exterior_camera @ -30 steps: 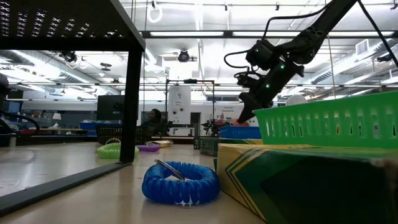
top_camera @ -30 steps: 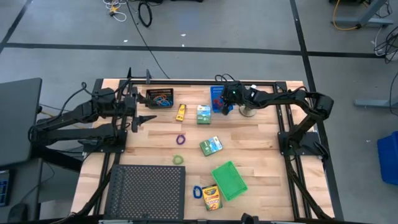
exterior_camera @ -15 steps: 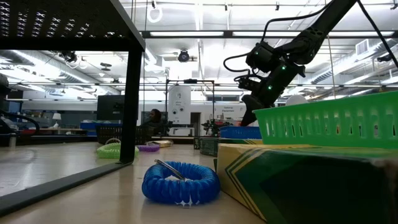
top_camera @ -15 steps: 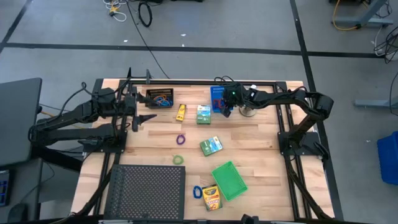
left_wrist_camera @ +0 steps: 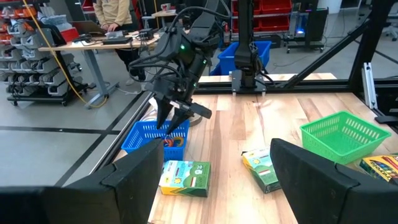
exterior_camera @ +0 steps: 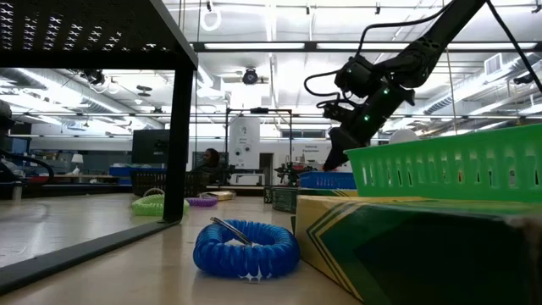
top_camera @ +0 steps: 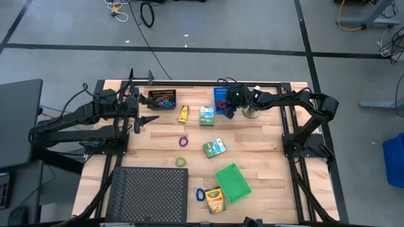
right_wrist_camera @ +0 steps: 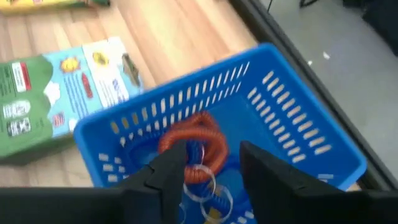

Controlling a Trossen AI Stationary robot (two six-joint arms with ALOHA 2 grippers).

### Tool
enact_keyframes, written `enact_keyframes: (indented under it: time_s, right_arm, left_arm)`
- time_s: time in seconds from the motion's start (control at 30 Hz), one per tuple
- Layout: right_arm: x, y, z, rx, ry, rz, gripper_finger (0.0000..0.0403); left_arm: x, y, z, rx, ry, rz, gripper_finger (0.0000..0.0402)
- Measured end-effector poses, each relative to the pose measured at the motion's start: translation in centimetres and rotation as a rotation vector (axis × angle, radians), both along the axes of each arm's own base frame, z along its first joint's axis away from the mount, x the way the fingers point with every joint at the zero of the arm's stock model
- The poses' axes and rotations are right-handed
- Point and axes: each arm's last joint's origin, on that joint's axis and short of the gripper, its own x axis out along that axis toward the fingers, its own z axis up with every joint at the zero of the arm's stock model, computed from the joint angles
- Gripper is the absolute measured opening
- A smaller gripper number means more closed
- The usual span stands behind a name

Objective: Pick & Place Office Desk Supplies
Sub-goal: Put the violet spring keychain into the blue bin

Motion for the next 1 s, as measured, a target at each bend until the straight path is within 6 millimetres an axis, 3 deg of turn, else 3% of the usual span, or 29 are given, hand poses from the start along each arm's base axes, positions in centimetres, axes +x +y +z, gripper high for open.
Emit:
enact_keyframes:
  time_s: [0.27, 0.5, 0.7, 0.87, 1.0]
  right_arm:
    - [1.3, 0.7, 1.4, 0.026, -0.107, 0.145, 0.0183]
    - [4.2, 5.8, 2.8, -0.031, -0.063, 0.449, 0.0181]
    - [5.8, 9.1, 4.1, -0.065, -0.056, 0.586, 0.0181]
    - [7.6, 10.4, 4.1, -0.034, -0.032, 0.674, 0.0181]
    - [9.8, 11.6, 2.3, -0.003, 0.066, 0.782, 0.0181]
  left_arm:
    - [0.0, 0.0, 0.0, 0.001, 0.000, 0.000, 0.0303]
    - [0.0, 0.0, 0.0, 0.001, 0.000, 0.000, 0.0303]
    - [0.0, 0.0, 0.0, 0.001, 0.000, 0.000, 0.0303]
    - [0.0, 0.0, 0.0, 0.006, 0.001, -0.001, 0.0303]
    - [0.0, 0.0, 0.0, 0.006, 0.000, -0.001, 0.0303]
